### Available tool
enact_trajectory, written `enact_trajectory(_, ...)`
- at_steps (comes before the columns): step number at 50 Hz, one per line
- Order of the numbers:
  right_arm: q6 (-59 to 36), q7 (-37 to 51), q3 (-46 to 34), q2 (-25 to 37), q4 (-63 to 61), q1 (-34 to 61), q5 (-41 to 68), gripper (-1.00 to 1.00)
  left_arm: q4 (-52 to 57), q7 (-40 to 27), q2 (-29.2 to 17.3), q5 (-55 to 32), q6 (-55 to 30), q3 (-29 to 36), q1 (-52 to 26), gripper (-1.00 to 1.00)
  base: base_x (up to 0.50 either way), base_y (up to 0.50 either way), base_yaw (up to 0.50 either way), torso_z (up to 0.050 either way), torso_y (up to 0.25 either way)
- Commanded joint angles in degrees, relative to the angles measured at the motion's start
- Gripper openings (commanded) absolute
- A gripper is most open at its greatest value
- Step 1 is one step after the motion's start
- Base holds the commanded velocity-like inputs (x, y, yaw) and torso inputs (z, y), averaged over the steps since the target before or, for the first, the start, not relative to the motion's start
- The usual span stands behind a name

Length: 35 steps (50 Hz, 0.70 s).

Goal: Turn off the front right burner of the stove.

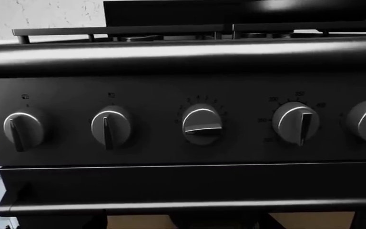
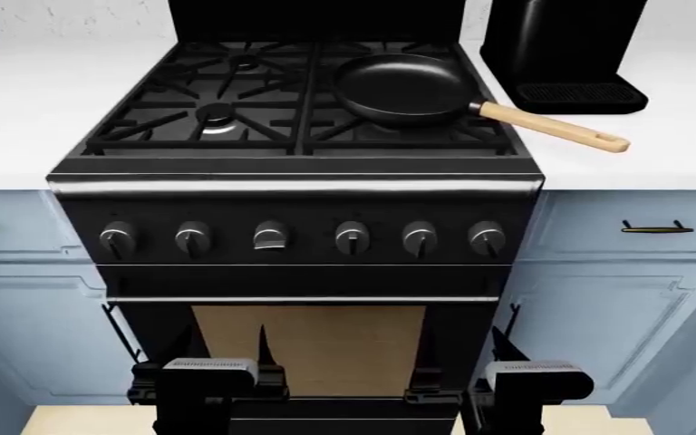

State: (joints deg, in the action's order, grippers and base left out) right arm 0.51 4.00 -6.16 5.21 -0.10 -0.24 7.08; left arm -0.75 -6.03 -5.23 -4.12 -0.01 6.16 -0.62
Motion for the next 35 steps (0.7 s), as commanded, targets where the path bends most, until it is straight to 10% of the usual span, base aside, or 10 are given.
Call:
enact_trajectory(1,0.1,0.7,-0.9,0.7,0.1,0.2,0.8,1.0,-0.2,-0.8,-0.7,-0.7,0.1,0.9,-0.1,1.0,0.0,-0.04,0.0,0.0,0.0)
enact_trajectory(35,0.8,2.2,-2.9,2.4,0.4,0.5,2.5,1.0,-0.6,-2.6,-2.2,-2.4,0.4,2.8,-0.5,1.0,0.0,-0.06,0.0,0.0,0.0)
